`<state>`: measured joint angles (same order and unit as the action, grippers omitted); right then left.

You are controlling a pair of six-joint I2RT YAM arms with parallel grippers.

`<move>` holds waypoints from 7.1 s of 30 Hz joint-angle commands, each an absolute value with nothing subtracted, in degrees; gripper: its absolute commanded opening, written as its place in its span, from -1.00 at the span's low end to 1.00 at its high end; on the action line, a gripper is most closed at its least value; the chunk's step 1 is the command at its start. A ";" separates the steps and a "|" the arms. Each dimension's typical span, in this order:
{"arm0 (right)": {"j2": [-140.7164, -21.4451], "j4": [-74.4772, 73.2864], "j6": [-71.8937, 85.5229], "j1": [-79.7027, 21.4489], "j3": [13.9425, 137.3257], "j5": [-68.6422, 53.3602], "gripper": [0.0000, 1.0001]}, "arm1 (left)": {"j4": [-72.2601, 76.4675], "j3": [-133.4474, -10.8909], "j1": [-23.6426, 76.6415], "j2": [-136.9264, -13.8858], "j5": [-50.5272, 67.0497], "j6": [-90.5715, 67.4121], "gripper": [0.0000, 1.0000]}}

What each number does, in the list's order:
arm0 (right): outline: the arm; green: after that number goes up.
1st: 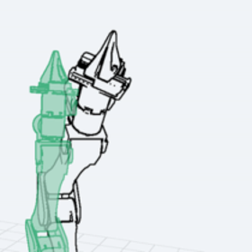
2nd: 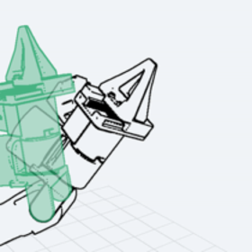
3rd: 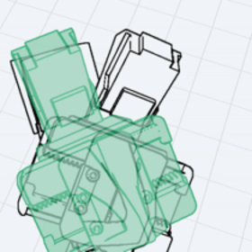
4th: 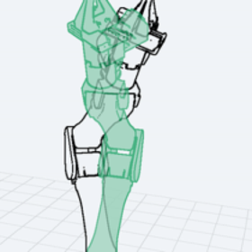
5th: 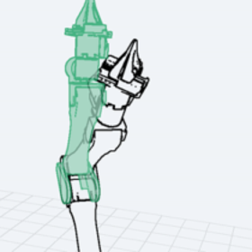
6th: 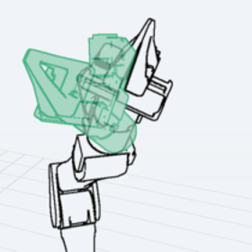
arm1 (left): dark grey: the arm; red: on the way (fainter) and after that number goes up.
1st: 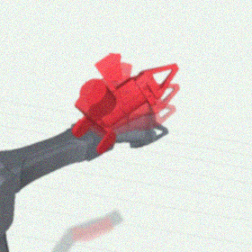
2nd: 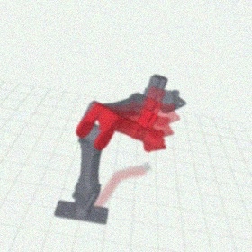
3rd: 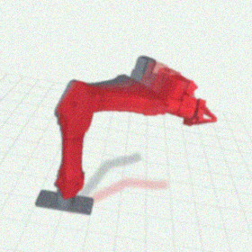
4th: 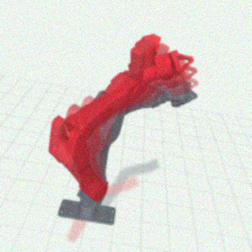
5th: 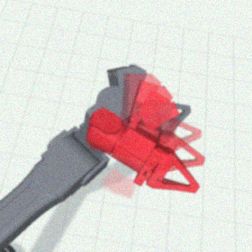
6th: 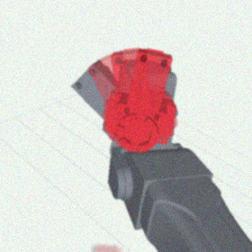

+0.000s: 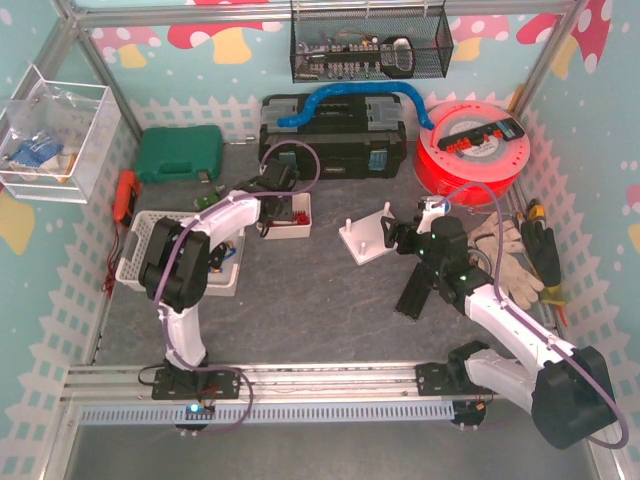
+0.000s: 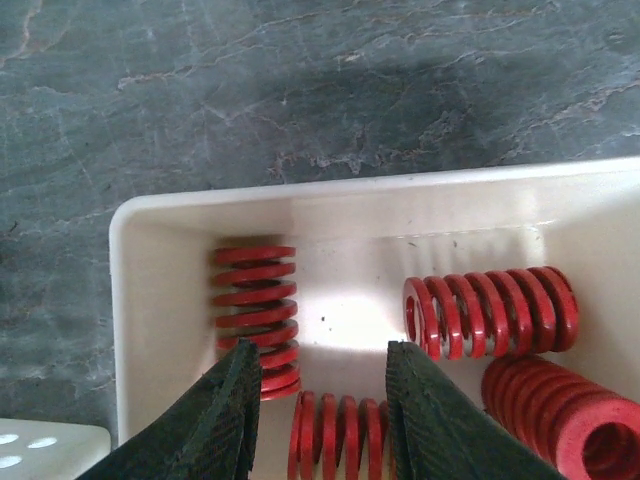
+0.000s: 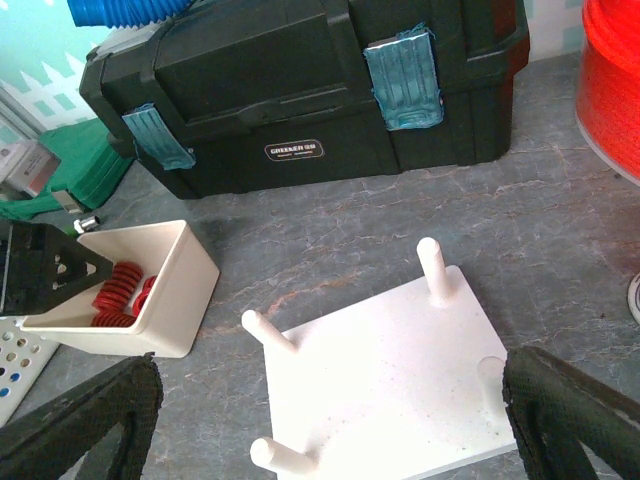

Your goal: Install the large spring

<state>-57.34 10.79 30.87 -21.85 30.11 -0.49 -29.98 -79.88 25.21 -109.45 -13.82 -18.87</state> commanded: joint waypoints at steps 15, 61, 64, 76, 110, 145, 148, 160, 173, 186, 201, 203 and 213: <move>-56.51 12.57 29.91 -22.06 29.26 0.87 0.86 | -31.27 -83.88 24.48 -117.68 -16.29 -21.30 -0.20; -59.75 2.64 29.46 -22.06 37.97 -9.96 0.77 | -1.18 -64.45 26.89 -90.15 -4.84 -14.67 -0.81; -60.02 -1.19 27.52 -22.06 40.89 -12.46 0.75 | 9.50 -55.42 29.62 -83.88 -3.89 -11.64 -0.82; -62.92 -10.74 21.63 -24.14 47.89 -30.35 0.52 | 52.20 -21.66 45.34 -72.93 -1.51 7.02 -0.86; -77.76 -5.40 24.04 -36.40 51.92 -41.41 0.05 | 62.39 -16.08 52.55 -76.03 -0.11 12.61 -0.93; -83.20 -6.60 19.81 -21.23 58.19 10.80 -1.00 | 53.83 -19.45 52.29 -73.85 -25.75 7.50 0.98; -85.90 -7.44 18.63 -19.88 60.24 9.61 -1.00 | 53.43 -19.64 52.38 -73.76 -25.52 7.62 0.98; -96.11 -9.97 18.67 -18.55 67.67 5.48 -1.00 | 50.62 -20.89 52.56 -73.83 -24.96 7.65 0.98; -100.89 -14.21 17.99 -18.29 71.51 6.56 -0.92 | 50.14 -21.14 52.60 -73.84 -24.83 7.70 0.98; -106.01 -13.62 18.46 -18.19 72.37 6.04 -0.57 | 50.29 -21.32 52.65 -74.60 -25.12 8.00 0.98; -94.55 -17.09 20.69 -18.52 69.63 3.07 0.37 | 47.45 -23.61 52.01 -75.93 -28.68 4.83 0.98; -90.65 -16.16 20.99 -19.07 66.71 0.75 0.47 | 42.46 -26.27 49.84 -75.85 -27.25 0.75 0.98; -72.47 -5.21 23.90 -24.91 47.48 -3.94 0.97 | 18.09 -40.59 33.80 -77.09 -12.40 -16.20 0.94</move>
<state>-76.55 -10.74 22.20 -23.03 53.54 -1.74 30.22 -34.87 36.32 -75.55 -18.44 -10.70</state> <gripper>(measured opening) 0.984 0.987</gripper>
